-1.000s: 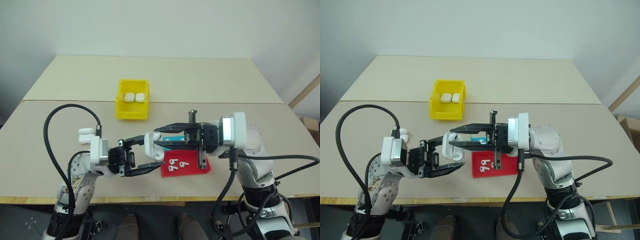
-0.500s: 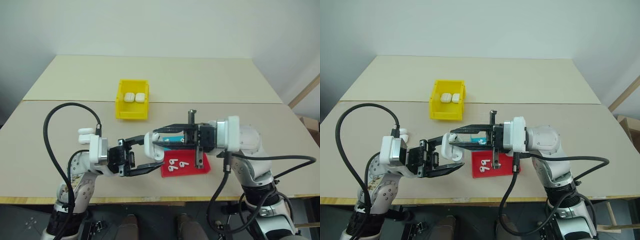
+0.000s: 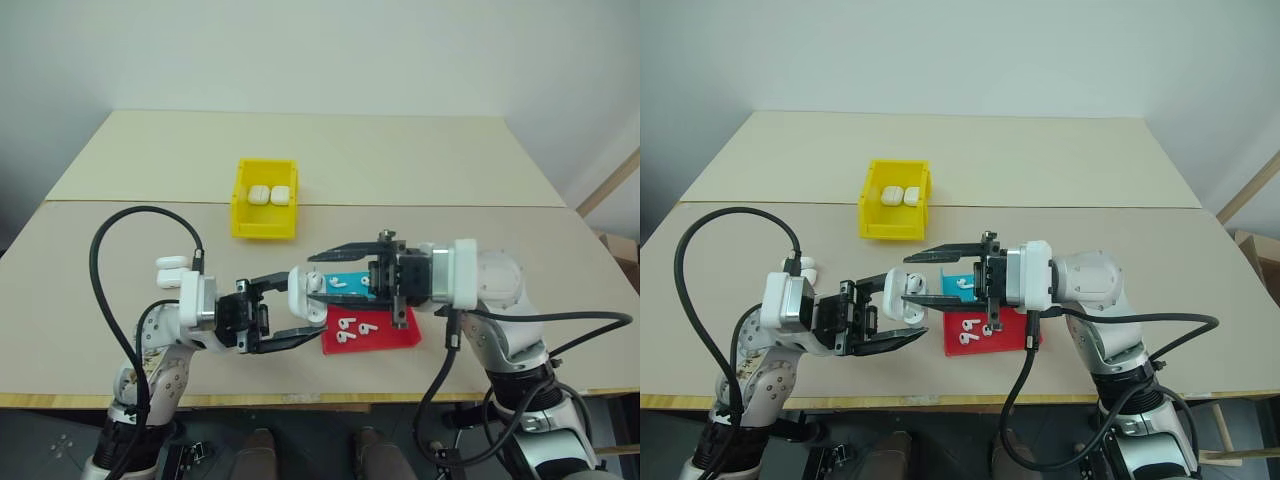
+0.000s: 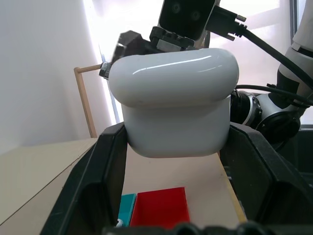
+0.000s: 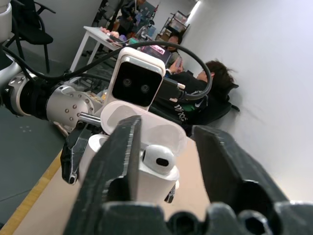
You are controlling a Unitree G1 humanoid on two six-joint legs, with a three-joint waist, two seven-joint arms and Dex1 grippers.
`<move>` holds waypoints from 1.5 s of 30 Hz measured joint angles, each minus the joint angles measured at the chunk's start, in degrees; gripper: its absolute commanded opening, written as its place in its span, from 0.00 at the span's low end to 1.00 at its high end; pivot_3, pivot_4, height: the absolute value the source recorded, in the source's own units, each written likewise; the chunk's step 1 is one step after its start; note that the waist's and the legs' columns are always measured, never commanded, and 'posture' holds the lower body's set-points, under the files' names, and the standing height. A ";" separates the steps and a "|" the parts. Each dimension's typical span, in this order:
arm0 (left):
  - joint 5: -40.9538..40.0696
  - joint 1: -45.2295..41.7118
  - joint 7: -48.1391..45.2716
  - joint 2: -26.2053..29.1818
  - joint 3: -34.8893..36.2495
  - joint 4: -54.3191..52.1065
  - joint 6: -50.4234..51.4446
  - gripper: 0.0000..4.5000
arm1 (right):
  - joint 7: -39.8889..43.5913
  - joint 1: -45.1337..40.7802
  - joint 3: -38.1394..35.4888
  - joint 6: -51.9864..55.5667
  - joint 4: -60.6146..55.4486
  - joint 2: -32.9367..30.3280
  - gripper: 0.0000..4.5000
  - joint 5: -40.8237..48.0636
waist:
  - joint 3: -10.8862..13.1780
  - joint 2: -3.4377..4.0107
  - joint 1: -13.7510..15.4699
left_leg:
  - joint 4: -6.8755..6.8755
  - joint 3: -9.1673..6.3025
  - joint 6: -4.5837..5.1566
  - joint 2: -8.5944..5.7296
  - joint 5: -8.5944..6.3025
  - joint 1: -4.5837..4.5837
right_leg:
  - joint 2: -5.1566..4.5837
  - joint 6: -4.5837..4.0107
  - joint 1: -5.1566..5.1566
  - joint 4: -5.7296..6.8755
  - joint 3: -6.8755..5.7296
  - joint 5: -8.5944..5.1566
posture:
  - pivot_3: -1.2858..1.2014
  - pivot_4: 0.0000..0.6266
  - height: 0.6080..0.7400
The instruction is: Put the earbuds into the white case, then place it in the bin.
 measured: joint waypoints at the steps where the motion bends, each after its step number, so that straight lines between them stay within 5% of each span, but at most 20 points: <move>1: 0.01 0.00 -0.07 0.05 0.00 0.18 0.00 0.61 | -0.01 0.00 -0.02 0.00 0.00 -0.09 0.71 0.03 | 0.00 0.00 0.00 | 0.00 0.00 0.00 0.00 0.00 0.00 | 0.00 0.00 0.00 0.00 0.00 0.00 | 0.52 0.24 1.00; 12: 0.03 -0.31 -0.05 0.04 0.04 0.52 -0.16 0.61 | -1.53 -0.21 -2.50 3.61 -0.15 -2.61 0.71 3.69 | 0.00 0.00 0.03 | 0.00 0.00 0.00 0.00 0.00 -0.01 | -0.01 0.00 0.00 0.00 0.00 0.00 | 0.52 0.24 1.00; 19: 0.25 2.57 -0.17 4.21 4.72 2.07 -0.89 0.61 | -6.37 -2.23 -5.01 19.95 -2.87 -15.25 0.71 4.83 | 0.02 0.03 -0.16 | -0.02 0.02 0.00 0.01 0.00 -0.01 | 0.00 -0.01 -0.03 -0.01 0.02 0.00 | 0.52 0.24 1.00; 24: 0.22 8.17 -0.66 6.85 8.30 1.83 -1.47 0.61 | -3.27 -9.21 0.89 27.26 0.07 -23.01 0.71 -1.67 | 0.05 0.08 -0.34 | -0.04 0.10 0.00 0.04 0.00 0.00 | 0.00 -0.02 -0.08 -0.03 0.04 -0.02 | 0.52 0.24 1.00; 29: 0.71 13.16 -0.80 7.65 9.89 0.50 -2.94 0.61 | 1.34 -20.55 10.80 32.02 8.58 -22.73 0.71 -9.41 | 0.06 0.09 -0.31 | -0.04 0.12 0.00 0.07 0.00 -0.02 | 0.00 -0.04 -0.14 -0.05 0.04 -0.02 | 0.52 0.24 1.00; 38: 2.46 15.90 1.41 6.81 9.65 -2.22 -4.08 0.61 | 10.21 -31.23 27.03 10.98 28.47 -18.11 0.71 -32.03 | 0.10 0.16 -0.13 | -0.05 0.11 0.02 0.03 -0.02 -0.15 | -0.04 -0.05 -0.23 -0.07 0.01 -0.02 | 0.52 0.24 1.00; 45: 2.72 15.82 2.27 6.47 9.21 -2.57 -4.70 0.61 | 15.19 -38.79 30.72 -4.78 42.65 -12.80 0.71 -40.73 | 0.16 0.25 -0.34 | -0.09 0.12 0.03 0.05 -0.02 -0.11 | -0.02 -0.06 -0.23 -0.04 0.00 -0.01 | 0.52 0.24 1.00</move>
